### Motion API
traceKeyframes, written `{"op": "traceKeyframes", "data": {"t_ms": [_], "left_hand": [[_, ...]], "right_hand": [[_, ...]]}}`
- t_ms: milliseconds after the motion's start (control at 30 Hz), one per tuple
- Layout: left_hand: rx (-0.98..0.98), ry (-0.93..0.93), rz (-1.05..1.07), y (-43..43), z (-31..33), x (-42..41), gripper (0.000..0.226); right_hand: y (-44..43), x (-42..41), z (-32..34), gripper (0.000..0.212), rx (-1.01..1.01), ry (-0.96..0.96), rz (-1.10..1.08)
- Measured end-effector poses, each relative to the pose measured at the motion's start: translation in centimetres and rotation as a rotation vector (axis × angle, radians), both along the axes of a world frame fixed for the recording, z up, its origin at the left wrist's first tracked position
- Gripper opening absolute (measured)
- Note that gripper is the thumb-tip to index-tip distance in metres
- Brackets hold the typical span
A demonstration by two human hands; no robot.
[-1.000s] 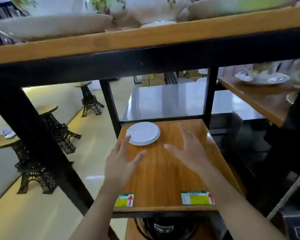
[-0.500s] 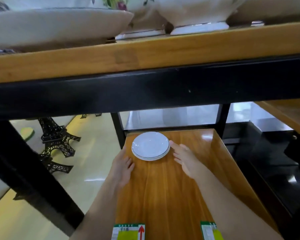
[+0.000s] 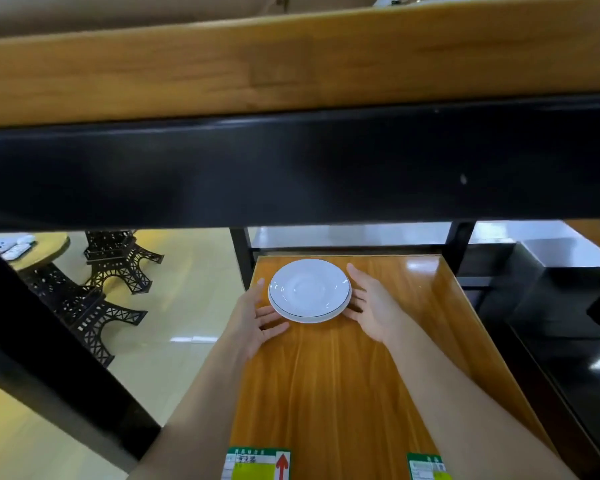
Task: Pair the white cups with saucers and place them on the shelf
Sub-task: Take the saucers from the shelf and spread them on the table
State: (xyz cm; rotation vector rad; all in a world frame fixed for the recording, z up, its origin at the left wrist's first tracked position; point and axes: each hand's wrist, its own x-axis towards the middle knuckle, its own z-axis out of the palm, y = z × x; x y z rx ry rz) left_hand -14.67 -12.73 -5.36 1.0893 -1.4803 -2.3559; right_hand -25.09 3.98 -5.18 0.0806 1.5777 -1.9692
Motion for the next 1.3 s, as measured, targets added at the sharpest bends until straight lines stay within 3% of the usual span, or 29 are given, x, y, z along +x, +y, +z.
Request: {"op": "traceKeyframes", "data": {"t_ms": [133, 267, 333, 567, 800, 1033, 1300], "left_hand": [[-0.259, -0.142, -0.080, 0.6, 0.1, 0.0, 0.045], [-0.365, -0.170, -0.062, 1.0, -0.3, 0.0, 0.033], [-0.384, -0.142, -0.029, 1.3, -0.8, 0.2, 0.030], [-0.396, -0.048, 0.053, 2.3, -1.2, 1.1, 0.018], [-0.333, 0.006, -0.053, 4.1, 0.4, 2.5, 0.032], [-0.445, 0.087, -0.093, 7.3, 1.4, 4.9, 0.039], [-0.331, 0.184, -0.040, 12.3, 2.5, 10.1, 0.019]], "right_hand": [[-0.8, -0.1, -0.4, 0.051, 0.237, 0.056, 0.030], [-1.5, 0.6, -0.9, 0.041, 0.524, 0.217, 0.087], [-1.4, 1.1, -0.9, 0.038, 0.573, 0.265, 0.098], [-0.6, 3.2, -1.4, 0.039, 0.440, 0.258, 0.048], [2.0, 6.1, 0.5, 0.032, 0.319, 0.326, -0.045], [5.8, 9.9, 1.9, 0.032, 0.270, 0.370, -0.135], [11.3, 15.7, 2.7, 0.032, 0.155, 0.382, -0.156]]}}
